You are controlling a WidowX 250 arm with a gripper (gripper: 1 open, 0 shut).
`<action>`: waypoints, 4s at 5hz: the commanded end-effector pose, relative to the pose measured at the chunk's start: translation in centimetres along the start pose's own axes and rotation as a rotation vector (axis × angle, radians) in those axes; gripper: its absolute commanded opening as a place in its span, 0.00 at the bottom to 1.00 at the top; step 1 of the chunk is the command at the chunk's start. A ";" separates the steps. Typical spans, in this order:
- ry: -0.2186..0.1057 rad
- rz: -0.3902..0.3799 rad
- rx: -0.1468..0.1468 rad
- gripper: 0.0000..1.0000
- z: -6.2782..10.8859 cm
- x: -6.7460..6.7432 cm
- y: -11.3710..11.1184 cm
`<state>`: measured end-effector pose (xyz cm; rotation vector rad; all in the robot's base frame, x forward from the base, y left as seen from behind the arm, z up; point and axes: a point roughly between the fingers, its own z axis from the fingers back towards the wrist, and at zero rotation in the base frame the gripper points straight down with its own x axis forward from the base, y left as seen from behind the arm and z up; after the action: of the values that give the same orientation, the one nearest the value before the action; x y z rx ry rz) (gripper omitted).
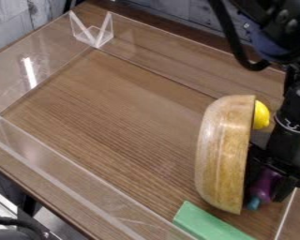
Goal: Put the purple eggplant in the brown bowl
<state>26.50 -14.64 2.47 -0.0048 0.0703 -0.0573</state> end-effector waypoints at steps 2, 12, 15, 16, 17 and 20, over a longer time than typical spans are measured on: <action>-0.016 0.015 -0.015 0.00 0.7 0.3 0.3; 0.026 0.050 -0.045 0.00 2.2 -1.2 1.9; 0.031 0.058 -0.056 0.00 2.9 -1.4 2.3; 0.032 0.061 -0.060 0.00 3.2 -1.5 2.4; 0.034 0.063 -0.063 0.00 3.3 -1.6 2.5; 0.042 0.072 -0.069 0.00 3.6 -1.8 2.7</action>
<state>24.21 -11.77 4.02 -0.0374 0.1895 0.0118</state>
